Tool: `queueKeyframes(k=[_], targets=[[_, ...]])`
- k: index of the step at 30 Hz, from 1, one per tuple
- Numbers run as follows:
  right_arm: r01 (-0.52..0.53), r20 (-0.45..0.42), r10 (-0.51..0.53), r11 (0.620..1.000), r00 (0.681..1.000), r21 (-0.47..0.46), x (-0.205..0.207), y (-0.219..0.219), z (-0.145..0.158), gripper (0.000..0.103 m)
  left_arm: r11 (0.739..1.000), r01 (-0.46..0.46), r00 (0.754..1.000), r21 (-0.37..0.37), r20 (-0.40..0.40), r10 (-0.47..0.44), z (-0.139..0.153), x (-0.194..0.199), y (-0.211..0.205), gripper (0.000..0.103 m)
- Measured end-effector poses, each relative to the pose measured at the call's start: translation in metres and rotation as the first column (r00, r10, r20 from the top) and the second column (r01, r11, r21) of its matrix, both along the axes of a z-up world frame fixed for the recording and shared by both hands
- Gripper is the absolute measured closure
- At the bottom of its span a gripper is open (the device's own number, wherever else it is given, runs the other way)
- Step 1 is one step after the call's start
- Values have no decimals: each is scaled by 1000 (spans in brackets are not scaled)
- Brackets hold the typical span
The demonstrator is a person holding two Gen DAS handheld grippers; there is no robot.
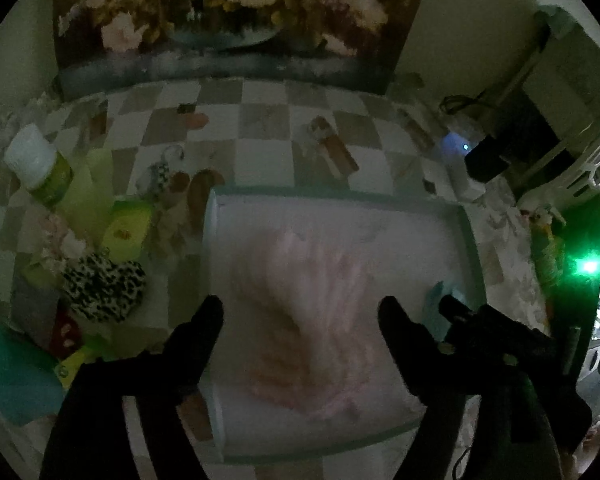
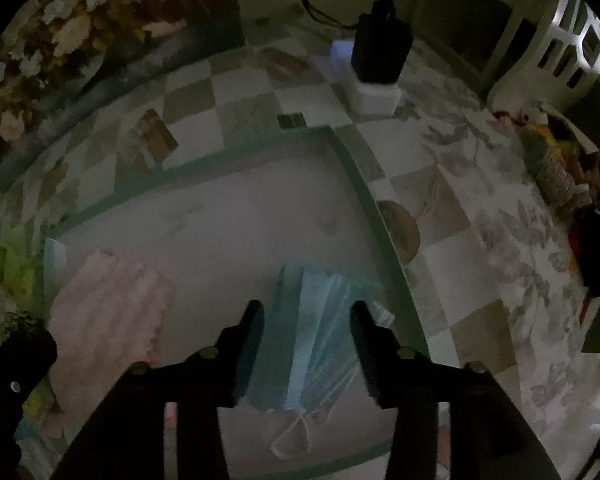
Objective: Organize soft objects
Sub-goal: 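Open the left gripper to drop the towel while the right gripper releases the mask into the tray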
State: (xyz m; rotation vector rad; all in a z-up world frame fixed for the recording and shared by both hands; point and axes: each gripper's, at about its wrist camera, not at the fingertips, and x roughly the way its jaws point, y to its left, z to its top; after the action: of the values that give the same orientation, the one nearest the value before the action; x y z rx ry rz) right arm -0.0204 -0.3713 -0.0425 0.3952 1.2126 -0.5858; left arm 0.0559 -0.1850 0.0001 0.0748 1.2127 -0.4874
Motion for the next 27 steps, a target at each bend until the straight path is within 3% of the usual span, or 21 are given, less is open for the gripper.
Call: queueKeyframes(k=[9, 11, 13, 19, 27], targets=[[-16, 12, 16, 1000, 1000, 2, 3, 2, -5, 28, 999, -18, 1000, 48, 23, 17, -5, 6, 3, 12], [-16, 26, 16, 1000, 1000, 4, 3, 2, -4, 21, 999, -22, 1000, 48, 19, 22, -7, 7, 5, 6], [-3, 39, 3, 1000, 999, -3, 1, 1, -4, 0, 999, -24, 1000, 44, 19, 23, -7, 7, 6, 5], [18, 59, -18, 1000, 998, -2, -1, -2, -3, 0, 999, -34, 999, 41, 16, 33, -8, 8, 8, 5], [-4, 117, 0, 999, 993, 32, -1, 0, 4, 0, 998, -56, 998, -23, 19, 57, -4, 12, 16, 5]])
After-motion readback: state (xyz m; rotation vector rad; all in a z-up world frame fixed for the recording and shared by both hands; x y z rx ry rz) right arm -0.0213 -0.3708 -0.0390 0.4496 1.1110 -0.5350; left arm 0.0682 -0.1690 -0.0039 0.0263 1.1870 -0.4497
